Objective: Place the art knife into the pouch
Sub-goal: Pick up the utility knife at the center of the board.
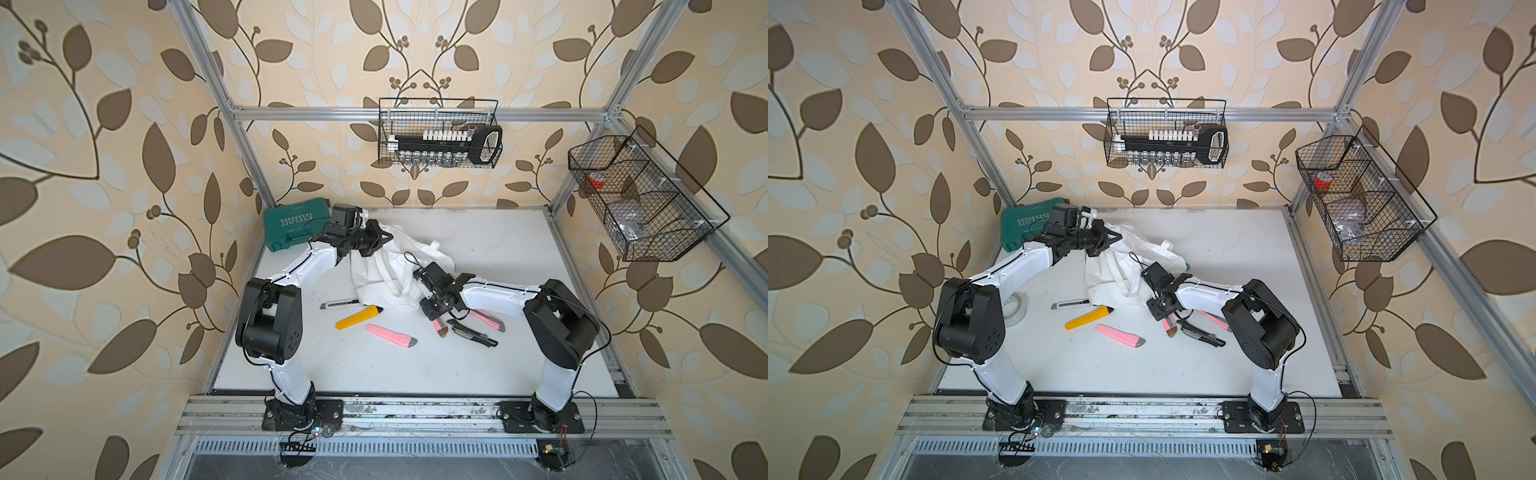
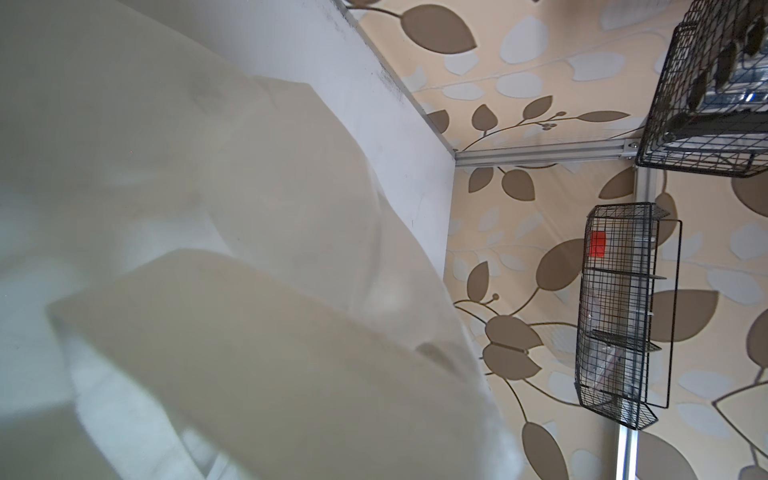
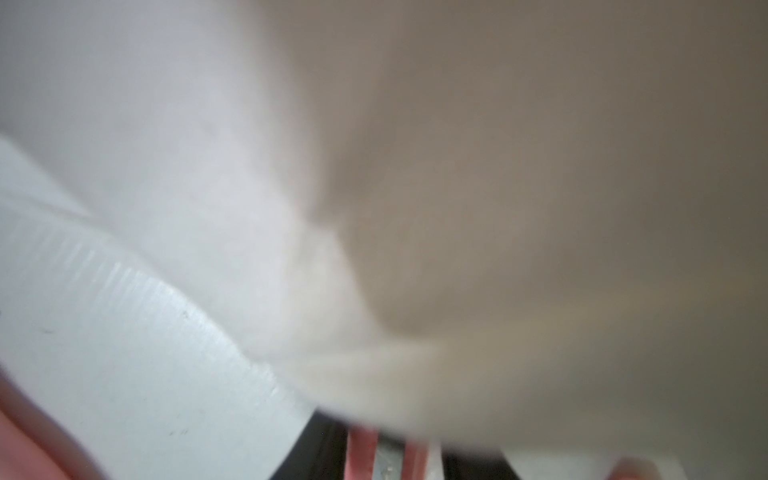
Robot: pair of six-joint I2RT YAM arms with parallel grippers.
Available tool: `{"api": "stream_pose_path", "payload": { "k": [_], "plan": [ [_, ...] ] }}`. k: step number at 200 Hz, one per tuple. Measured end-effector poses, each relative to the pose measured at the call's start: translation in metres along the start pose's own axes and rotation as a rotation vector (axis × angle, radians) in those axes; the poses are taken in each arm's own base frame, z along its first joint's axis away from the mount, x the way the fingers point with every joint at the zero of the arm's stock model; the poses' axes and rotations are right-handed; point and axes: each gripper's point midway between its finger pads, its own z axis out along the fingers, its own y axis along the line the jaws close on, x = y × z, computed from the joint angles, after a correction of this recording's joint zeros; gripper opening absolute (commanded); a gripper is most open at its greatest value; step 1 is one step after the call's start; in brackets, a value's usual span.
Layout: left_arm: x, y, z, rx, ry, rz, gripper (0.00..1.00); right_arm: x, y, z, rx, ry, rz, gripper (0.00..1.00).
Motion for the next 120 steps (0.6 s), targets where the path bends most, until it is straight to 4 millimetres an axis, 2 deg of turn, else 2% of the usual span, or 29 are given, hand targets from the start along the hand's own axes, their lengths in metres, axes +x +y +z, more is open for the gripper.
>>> {"api": "stream_pose_path", "payload": {
  "k": [24,56,77,99,120],
  "plan": [
    [0.0,0.0,0.0,0.0,0.0,0.0,0.0,-0.001,0.0,0.0,0.0,-0.002,0.006,0.19],
    [0.0,0.001,0.001,-0.001,0.0,-0.001,0.0,-0.002,0.0,0.0,-0.001,-0.009,0.013,0.19],
    [0.0,0.002,0.001,-0.003,0.002,-0.003,0.0,0.005,-0.001,-0.004,0.0,0.0,0.016,0.19],
    [0.0,0.002,0.001,-0.003,0.002,-0.003,0.0,0.016,-0.005,-0.019,0.006,0.013,0.023,0.19],
    [0.0,0.002,0.001,-0.003,0.002,-0.003,0.0,0.017,-0.009,-0.049,0.005,-0.013,0.042,0.19]
  ]
}}
